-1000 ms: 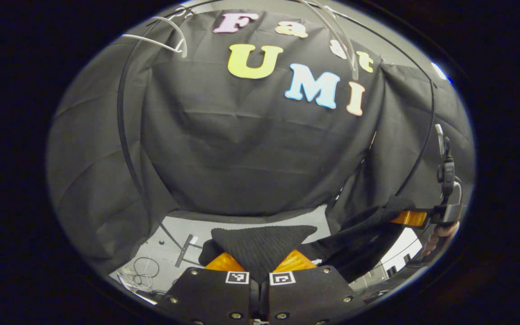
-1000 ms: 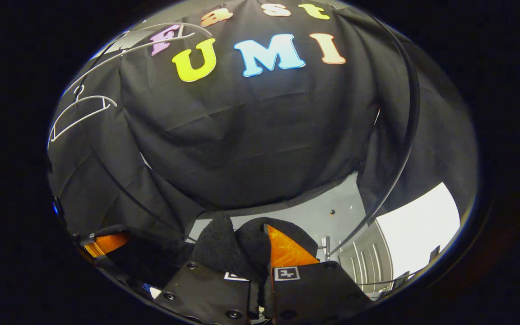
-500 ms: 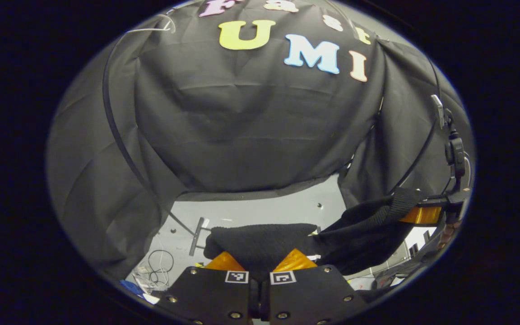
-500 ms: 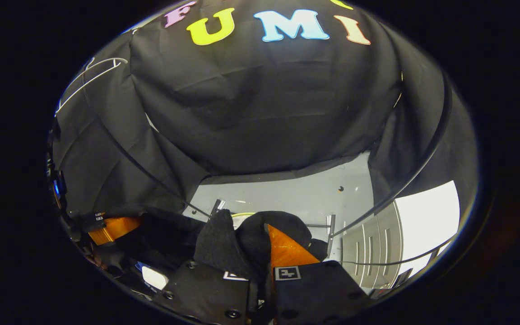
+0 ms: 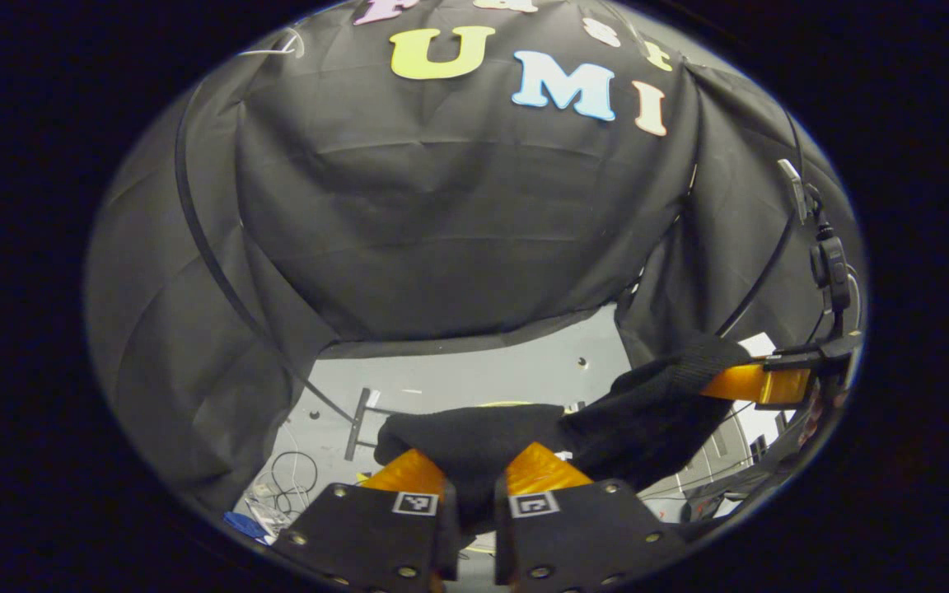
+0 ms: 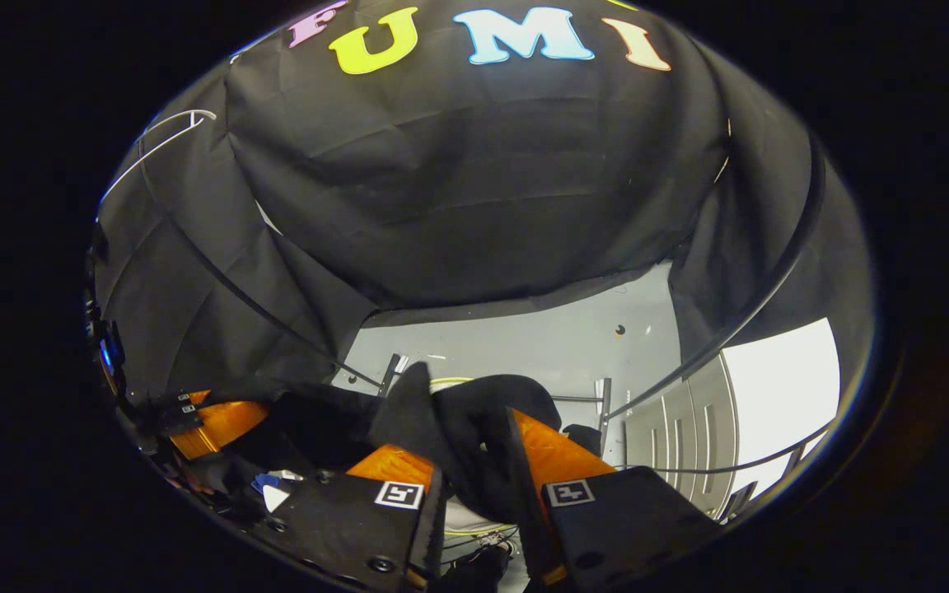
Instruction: Grasp the clothes on the hanger with both hands and then place them into the laundry hamper below.
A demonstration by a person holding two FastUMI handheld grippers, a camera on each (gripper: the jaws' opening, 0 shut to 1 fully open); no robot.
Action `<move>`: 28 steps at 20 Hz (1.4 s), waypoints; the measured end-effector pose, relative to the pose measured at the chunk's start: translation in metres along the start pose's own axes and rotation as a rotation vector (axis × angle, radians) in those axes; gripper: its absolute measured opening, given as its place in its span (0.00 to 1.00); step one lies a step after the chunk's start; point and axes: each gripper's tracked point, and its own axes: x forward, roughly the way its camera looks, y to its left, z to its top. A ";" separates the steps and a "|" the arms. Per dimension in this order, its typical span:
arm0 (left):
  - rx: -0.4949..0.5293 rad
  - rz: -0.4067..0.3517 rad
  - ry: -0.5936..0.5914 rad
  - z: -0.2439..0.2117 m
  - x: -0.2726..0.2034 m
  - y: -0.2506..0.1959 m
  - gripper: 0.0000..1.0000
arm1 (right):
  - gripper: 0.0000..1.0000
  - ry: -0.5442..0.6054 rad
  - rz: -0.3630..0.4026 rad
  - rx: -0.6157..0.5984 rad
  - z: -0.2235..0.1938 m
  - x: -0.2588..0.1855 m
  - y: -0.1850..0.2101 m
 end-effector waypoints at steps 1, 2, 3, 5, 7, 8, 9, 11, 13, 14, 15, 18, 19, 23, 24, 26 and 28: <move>-0.006 -0.006 -0.001 -0.001 -0.002 0.000 0.36 | 0.32 -0.002 0.012 0.007 0.001 0.001 0.003; -0.012 -0.007 -0.005 -0.002 -0.004 -0.002 0.53 | 0.51 -0.003 0.013 0.008 0.001 -0.001 0.004; -0.014 0.000 -0.008 0.000 -0.005 0.000 0.70 | 0.70 -0.007 0.013 0.006 0.002 -0.003 0.004; -0.016 0.014 -0.007 -0.003 -0.008 0.004 0.88 | 0.94 -0.022 0.010 0.006 0.004 -0.008 0.004; -0.031 0.031 -0.008 -0.006 -0.015 0.009 0.89 | 0.98 -0.044 0.001 0.014 0.007 -0.017 0.001; -0.037 0.038 -0.023 -0.005 -0.023 0.011 0.88 | 0.98 -0.056 -0.007 0.017 0.007 -0.023 -0.003; -0.039 0.037 -0.030 -0.004 -0.029 0.011 0.88 | 0.98 -0.068 -0.017 0.017 0.007 -0.030 -0.007; -0.035 0.053 -0.040 -0.007 -0.043 0.012 0.89 | 0.98 -0.099 -0.041 0.015 0.011 -0.046 -0.021; -0.042 0.067 -0.054 -0.005 -0.056 0.011 0.89 | 0.98 -0.134 -0.065 0.027 0.018 -0.063 -0.039; -0.052 0.079 -0.069 -0.001 -0.062 0.010 0.89 | 0.98 -0.155 -0.077 0.039 0.023 -0.072 -0.049; -0.062 0.089 -0.083 0.006 -0.069 0.009 0.88 | 0.98 -0.179 -0.087 0.053 0.027 -0.079 -0.059; -0.087 0.137 -0.133 0.022 -0.097 0.000 0.89 | 0.98 -0.242 -0.117 0.086 0.039 -0.104 -0.095; -0.090 0.155 -0.152 0.030 -0.108 -0.006 0.89 | 0.98 -0.265 -0.127 0.084 0.041 -0.114 -0.107; -0.110 0.236 -0.246 0.070 -0.164 -0.037 0.88 | 0.98 -0.380 -0.140 0.040 0.067 -0.154 -0.151; -0.119 0.253 -0.274 0.077 -0.180 -0.046 0.88 | 0.98 -0.412 -0.129 0.046 0.076 -0.165 -0.158; -0.121 0.282 -0.339 0.099 -0.209 -0.064 0.88 | 0.98 -0.476 -0.114 0.046 0.090 -0.187 -0.170; -0.110 0.312 -0.420 0.127 -0.239 -0.084 0.89 | 0.98 -0.543 -0.105 0.031 0.105 -0.208 -0.182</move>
